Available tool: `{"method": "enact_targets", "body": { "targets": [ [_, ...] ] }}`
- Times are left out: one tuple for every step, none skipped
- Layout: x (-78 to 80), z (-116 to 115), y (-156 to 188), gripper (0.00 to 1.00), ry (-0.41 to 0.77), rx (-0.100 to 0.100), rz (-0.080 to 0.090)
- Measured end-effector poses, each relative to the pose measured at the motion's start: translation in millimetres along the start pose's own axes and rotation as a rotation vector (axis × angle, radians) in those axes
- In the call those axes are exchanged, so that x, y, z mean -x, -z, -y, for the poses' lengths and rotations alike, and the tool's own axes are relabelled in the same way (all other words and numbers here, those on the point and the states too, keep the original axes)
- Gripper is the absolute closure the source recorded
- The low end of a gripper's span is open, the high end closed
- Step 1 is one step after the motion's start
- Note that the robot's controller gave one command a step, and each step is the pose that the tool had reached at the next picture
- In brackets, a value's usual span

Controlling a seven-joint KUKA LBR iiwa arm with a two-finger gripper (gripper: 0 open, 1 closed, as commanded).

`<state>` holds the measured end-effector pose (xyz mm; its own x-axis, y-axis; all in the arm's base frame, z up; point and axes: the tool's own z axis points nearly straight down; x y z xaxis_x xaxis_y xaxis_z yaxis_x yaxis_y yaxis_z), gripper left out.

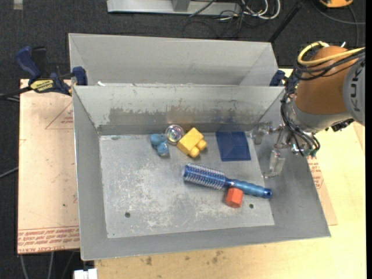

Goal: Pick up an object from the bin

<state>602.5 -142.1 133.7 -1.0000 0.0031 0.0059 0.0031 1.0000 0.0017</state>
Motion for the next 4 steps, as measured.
{"method": "enact_targets", "body": {
  "targets": [
    [-47.9, -11, -66, 0.0, -0.103, 0.0, 0.002],
    [-58.9, -37, -33, 0.0, -0.149, 0.001, 0.008],
    [-48.4, -111, -34, 0.0, -0.153, 0.004, 0.008],
    [-43.1, -146, -66, 0.0, -0.103, 0.001, 0.004]
  ]
}}
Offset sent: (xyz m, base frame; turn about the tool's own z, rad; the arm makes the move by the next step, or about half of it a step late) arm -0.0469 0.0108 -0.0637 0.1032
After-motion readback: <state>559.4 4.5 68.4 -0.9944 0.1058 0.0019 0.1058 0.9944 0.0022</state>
